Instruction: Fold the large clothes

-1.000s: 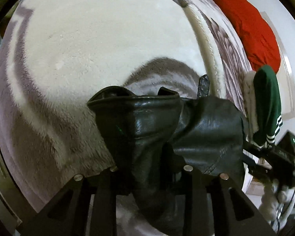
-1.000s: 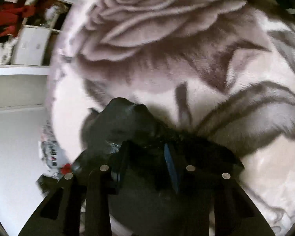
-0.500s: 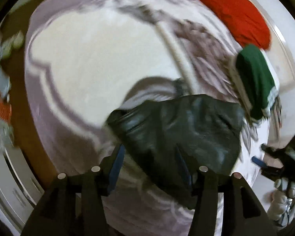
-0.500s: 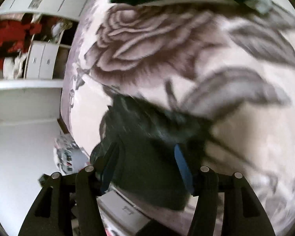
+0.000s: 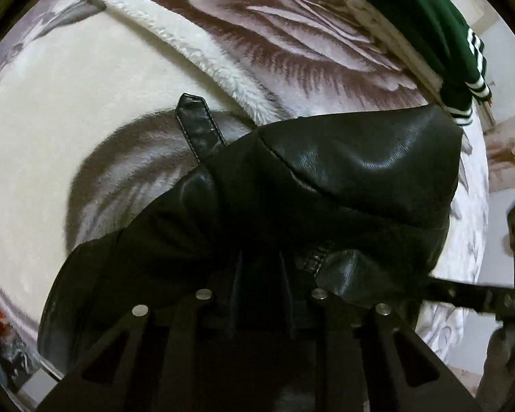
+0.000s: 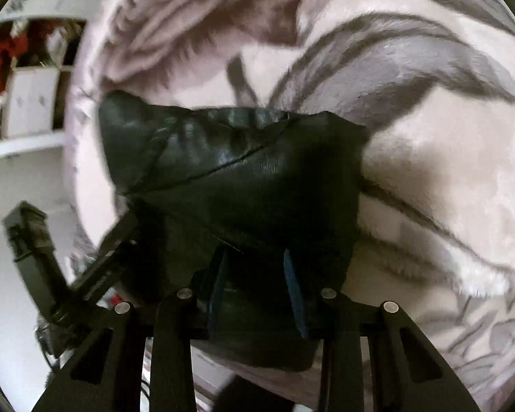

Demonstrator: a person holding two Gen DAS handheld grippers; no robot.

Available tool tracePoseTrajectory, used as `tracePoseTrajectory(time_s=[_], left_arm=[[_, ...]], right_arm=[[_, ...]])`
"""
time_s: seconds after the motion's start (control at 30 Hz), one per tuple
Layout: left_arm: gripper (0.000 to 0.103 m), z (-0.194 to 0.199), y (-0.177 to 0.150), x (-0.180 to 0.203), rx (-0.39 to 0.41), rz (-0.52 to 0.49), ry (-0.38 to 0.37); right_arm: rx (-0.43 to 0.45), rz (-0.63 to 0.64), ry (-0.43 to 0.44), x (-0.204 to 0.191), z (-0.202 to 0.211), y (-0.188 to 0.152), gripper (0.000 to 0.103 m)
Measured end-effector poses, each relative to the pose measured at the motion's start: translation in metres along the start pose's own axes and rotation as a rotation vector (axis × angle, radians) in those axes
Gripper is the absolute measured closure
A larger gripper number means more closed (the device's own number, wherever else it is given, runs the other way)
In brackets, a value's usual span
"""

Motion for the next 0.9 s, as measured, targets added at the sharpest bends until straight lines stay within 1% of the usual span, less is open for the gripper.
tracePoseTrajectory(time_s=[0.1,0.23,0.3,0.37,0.43,0.47,0.5,0.53,0.57,0.6,0.63,0.7,0.73,0.77,0.8,0.87,0.9], left_arm=[[0.084,-0.002,0.000,-0.004,-0.005,-0.005,-0.014],[0.084,-0.013,0.004,-0.009,-0.026,-0.001,-0.040],[0.084,-0.014,0.003,-0.012,-0.034,-0.007,-0.071],[0.084,-0.009,0.003,-0.013,-0.038,-0.005,-0.106],[0.084,0.004,0.004,-0.014,-0.040,0.007,-0.146],[0.084,0.013,0.002,-0.015,-0.039,0.015,-0.160],[0.082,0.027,-0.003,-0.018,-0.037,0.025,-0.183],[0.078,0.036,-0.007,-0.022,-0.035,0.035,-0.204],[0.072,0.049,-0.015,-0.029,-0.031,0.057,-0.243],[0.053,0.060,-0.024,-0.036,-0.023,0.081,-0.273],[0.042,0.068,-0.031,-0.043,-0.017,0.100,-0.289],[0.042,0.080,-0.053,-0.060,-0.013,0.162,-0.344],[0.042,0.083,-0.063,-0.068,-0.021,0.182,-0.359],[0.042,0.081,-0.073,-0.073,-0.022,0.205,-0.371],[0.042,0.077,-0.083,-0.077,-0.020,0.225,-0.378],[0.042,0.063,-0.098,-0.080,-0.036,0.255,-0.383],[0.042,0.053,-0.106,-0.080,-0.041,0.275,-0.394]], right_arm=[[-0.044,-0.008,-0.092,-0.007,-0.018,0.011,0.067],[-0.044,0.001,-0.226,-0.022,-0.039,0.016,0.066],[-0.050,-0.034,-0.231,-0.021,-0.042,0.018,0.065],[-0.068,-0.046,-0.200,-0.020,-0.036,0.017,0.065],[-0.057,-0.030,-0.147,-0.020,-0.017,0.009,0.065],[-0.033,-0.027,-0.094,-0.019,-0.005,0.002,0.061],[-0.008,-0.029,-0.031,-0.017,0.007,-0.006,0.052],[0.021,-0.042,0.040,-0.013,0.019,-0.016,0.046],[0.052,-0.069,0.100,-0.006,0.032,-0.028,0.035],[0.090,-0.106,0.147,0.004,0.043,-0.041,0.031],[0.126,-0.152,0.192,0.015,0.049,-0.055,0.030],[0.158,-0.218,0.271,0.034,0.048,-0.073,0.026],[0.175,-0.270,0.318,0.048,0.041,-0.084,0.026],[0.183,-0.301,0.347,0.057,0.035,-0.088,0.026],[0.191,-0.335,0.391,0.068,0.025,-0.094,0.026],[0.199,-0.408,0.451,0.084,0.004,-0.106,0.026],[0.204,-0.461,0.520,0.091,-0.009,-0.118,0.025]])
Point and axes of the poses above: each gripper's, at about its wrist camera, not at the fingertips, and z roughly against the way its jaws point, x to its right, y to its top, the point moved 3 cm from there along -z, roughly the way its jaws point
